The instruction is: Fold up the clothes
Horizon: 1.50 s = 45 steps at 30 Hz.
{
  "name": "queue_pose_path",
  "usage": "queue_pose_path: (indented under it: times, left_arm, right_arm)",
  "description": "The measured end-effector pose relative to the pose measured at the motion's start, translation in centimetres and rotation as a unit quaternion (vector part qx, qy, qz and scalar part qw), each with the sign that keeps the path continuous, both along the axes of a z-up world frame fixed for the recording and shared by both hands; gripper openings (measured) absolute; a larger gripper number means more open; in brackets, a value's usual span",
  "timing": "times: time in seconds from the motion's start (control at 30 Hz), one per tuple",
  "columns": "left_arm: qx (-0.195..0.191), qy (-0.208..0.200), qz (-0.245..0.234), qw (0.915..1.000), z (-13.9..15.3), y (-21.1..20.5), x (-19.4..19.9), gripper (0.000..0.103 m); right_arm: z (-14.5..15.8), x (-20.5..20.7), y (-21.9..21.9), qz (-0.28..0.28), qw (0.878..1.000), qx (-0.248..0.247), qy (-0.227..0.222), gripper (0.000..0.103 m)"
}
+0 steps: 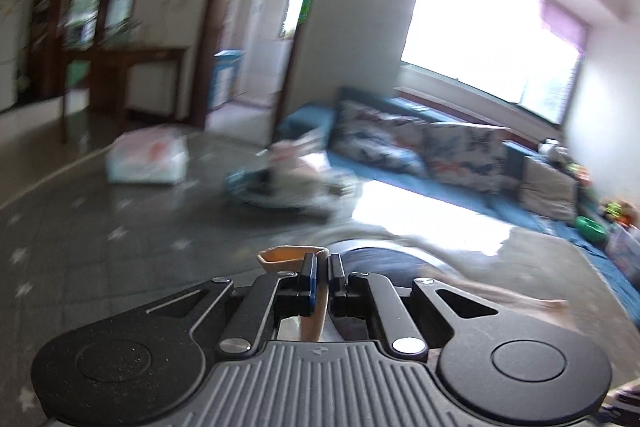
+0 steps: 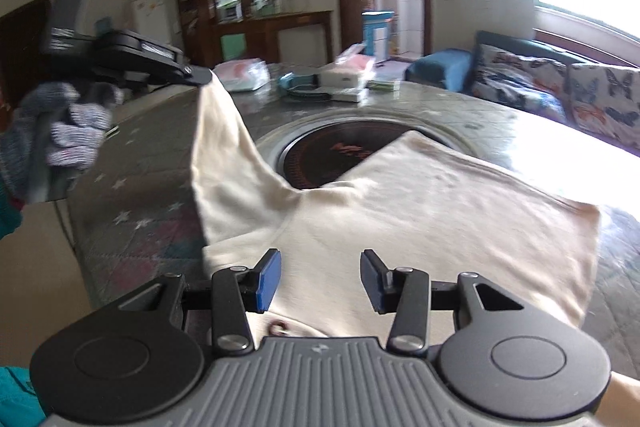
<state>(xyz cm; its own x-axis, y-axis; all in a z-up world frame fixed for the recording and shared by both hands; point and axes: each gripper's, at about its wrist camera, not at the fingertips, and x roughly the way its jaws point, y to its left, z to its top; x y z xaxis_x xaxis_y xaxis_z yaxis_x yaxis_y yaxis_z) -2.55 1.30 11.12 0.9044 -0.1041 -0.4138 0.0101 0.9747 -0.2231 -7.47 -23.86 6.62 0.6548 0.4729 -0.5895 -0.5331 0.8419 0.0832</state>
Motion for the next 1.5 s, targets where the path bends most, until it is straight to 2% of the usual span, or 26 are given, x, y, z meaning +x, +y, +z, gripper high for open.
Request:
queue_pose_path:
  times: [0.17,0.37,0.57,0.67,0.73,0.8,0.87,0.97,1.1,1.2,1.33,1.47,1.5]
  left_arm:
    - [0.013,-0.031,-0.08,0.9962,1.7,-5.4,-1.9,0.006]
    - [0.026,-0.036,-0.183,0.9821,1.1,-12.2,-3.8,0.006]
    - [0.037,0.01,-0.261,0.9646,-2.3,-17.6,-4.1,0.008]
    - [0.046,0.028,-0.287,0.9564,-3.8,-18.8,-4.5,0.008]
    - [0.052,0.039,-0.301,0.9514,-4.4,-18.7,-4.7,0.013]
    - [0.061,0.038,-0.301,0.9508,-4.7,-17.9,-5.2,0.013]
    - [0.072,0.033,-0.291,0.9536,-4.8,-16.6,-5.6,0.013]
    - [0.097,0.03,-0.247,0.9637,-5.0,-13.8,-5.3,0.013]
    - [0.118,0.057,-0.182,0.9745,-6.1,-9.3,-4.3,0.015]
    - [0.116,0.08,-0.153,0.9781,-7.0,-6.6,-4.0,0.034]
    - [0.099,0.105,-0.147,0.9786,-8.1,-4.8,-3.9,0.034]
    - [0.067,0.116,-0.167,0.9768,-8.8,-3.8,-4.1,0.036]
    - [0.063,0.114,-0.175,0.976,-8.9,-3.7,-4.4,0.037]
  right_arm:
    - [-0.1,-0.2,-2.7,-0.041,0.999,0.019,-0.001,0.044]
    - [-0.8,-0.8,-6.3,-0.089,0.995,0.041,0.005,0.044]
    - [-1.6,-1.5,-9.0,-0.135,0.99,0.049,0.016,0.044]
    - [-1.9,-1.9,-10.2,-0.154,0.987,0.051,0.02,0.044]
    - [-2.0,-2.1,-10.9,-0.164,0.985,0.051,0.021,0.044]
    - [-1.8,-2.4,-11.4,-0.172,0.984,0.051,0.019,0.044]
    - [-1.6,-2.6,-11.8,-0.178,0.982,0.054,0.017,0.044]
    - [-1.3,-2.4,-11.8,-0.175,0.983,0.059,0.016,0.044]
    - [-1.7,-1.6,-10.3,-0.15,0.987,0.054,0.028,0.041]
    - [-2.4,-1.0,-9.0,-0.134,0.989,0.038,0.041,0.036]
    - [-3.5,-0.6,-8.0,-0.129,0.99,0.015,0.052,0.035]
    - [-3.7,-0.4,-7.9,-0.132,0.99,0.011,0.056,0.026]
    - [-3.6,-0.3,-7.9,-0.134,0.989,0.011,0.056,0.02]
